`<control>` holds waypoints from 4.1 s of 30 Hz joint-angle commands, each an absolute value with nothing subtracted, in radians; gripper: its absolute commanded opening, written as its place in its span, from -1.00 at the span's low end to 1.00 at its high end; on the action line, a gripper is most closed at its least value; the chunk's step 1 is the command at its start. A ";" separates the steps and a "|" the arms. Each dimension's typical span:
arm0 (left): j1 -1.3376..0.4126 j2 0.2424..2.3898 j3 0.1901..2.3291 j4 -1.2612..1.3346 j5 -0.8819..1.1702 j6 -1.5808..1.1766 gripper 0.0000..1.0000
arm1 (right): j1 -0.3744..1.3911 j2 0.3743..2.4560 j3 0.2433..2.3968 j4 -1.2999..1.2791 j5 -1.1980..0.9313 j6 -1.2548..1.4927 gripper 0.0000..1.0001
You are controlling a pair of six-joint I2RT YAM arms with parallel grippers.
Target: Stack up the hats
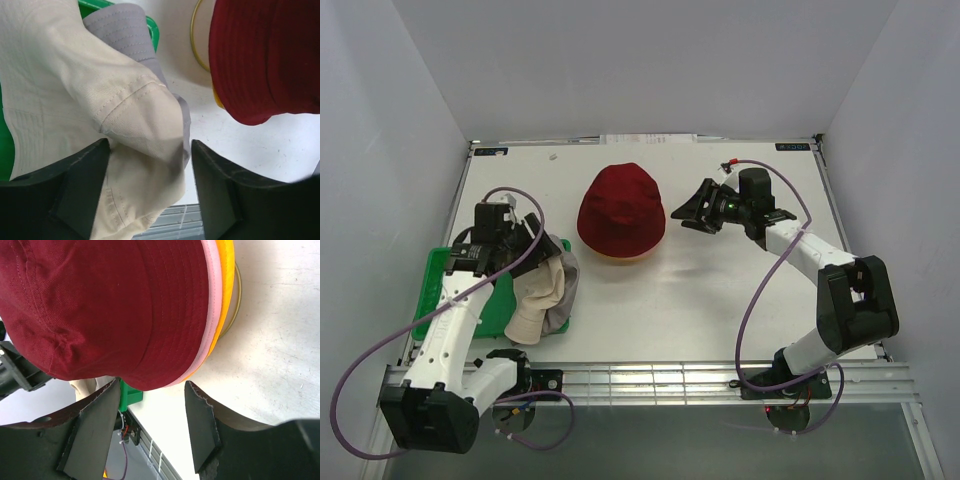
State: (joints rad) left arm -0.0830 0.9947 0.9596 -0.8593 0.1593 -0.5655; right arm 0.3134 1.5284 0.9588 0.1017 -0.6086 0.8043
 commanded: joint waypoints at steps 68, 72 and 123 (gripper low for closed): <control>-0.120 1.338 1.721 -0.175 0.769 -0.991 -1.00 | 0.468 1.715 1.460 0.730 -0.698 1.338 0.47; -0.120 1.336 1.717 -0.195 0.765 -0.974 -1.00 | 0.482 1.735 1.497 0.718 -0.696 1.335 0.33; -0.219 1.516 1.746 -0.804 0.373 -0.620 -0.76 | 0.373 1.701 1.487 -0.124 -0.515 0.762 -0.84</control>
